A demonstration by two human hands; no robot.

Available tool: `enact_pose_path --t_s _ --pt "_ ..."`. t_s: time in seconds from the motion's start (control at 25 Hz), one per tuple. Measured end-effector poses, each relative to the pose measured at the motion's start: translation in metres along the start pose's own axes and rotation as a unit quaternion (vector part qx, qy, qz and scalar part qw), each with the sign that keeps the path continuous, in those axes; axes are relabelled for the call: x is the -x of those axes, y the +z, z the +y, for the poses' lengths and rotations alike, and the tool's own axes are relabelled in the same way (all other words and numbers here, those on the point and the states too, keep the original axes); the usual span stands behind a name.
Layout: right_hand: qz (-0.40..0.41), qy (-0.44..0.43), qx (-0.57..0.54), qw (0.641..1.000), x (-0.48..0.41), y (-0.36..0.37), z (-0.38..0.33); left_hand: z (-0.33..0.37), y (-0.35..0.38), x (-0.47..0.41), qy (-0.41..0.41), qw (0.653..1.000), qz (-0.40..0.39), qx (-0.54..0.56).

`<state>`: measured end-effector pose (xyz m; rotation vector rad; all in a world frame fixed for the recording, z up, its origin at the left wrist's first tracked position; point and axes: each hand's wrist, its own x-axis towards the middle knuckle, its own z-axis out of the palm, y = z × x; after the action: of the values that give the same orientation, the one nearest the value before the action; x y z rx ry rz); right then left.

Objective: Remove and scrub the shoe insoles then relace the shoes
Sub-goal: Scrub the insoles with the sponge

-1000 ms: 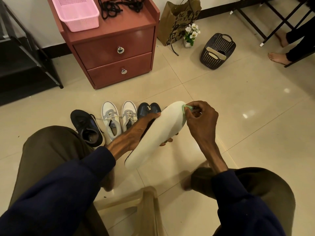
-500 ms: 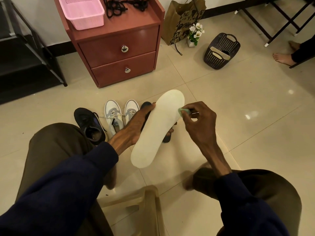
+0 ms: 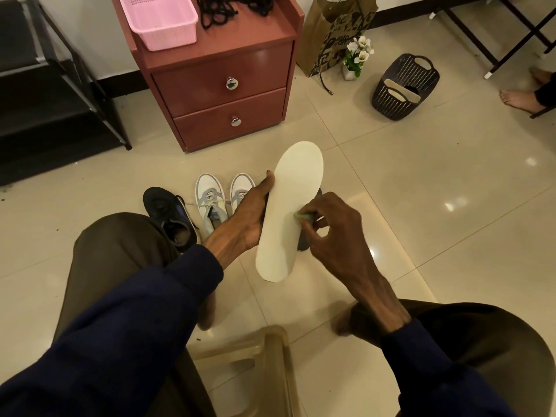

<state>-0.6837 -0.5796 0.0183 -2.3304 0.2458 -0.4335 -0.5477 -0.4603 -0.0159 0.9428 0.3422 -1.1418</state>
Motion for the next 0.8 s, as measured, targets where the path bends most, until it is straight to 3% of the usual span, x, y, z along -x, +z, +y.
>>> enact_pose_path --t_s 0.16,0.32,0.48,0.64,0.8 --pt "-0.160 -0.016 -0.078 0.984 0.011 0.002 -0.011 0.015 -0.006 0.004 0.004 0.994 -0.056 0.089" --pt "-0.094 -0.046 -0.067 0.992 0.010 0.003 -0.015 0.025 -0.007 0.003 0.024 0.986 -0.066 0.149" --pt "-0.150 -0.080 -0.064 0.983 0.015 0.010 -0.025 0.025 -0.005 0.002 0.027 0.987 -0.059 0.149" --pt "-0.036 -0.056 0.000 0.998 0.004 0.011 -0.016 0.013 -0.001 0.000 0.003 0.991 -0.060 0.118" --pt "-0.132 -0.073 -0.038 0.988 0.009 0.013 -0.018 0.001 0.002 -0.001 -0.020 0.996 -0.060 0.062"
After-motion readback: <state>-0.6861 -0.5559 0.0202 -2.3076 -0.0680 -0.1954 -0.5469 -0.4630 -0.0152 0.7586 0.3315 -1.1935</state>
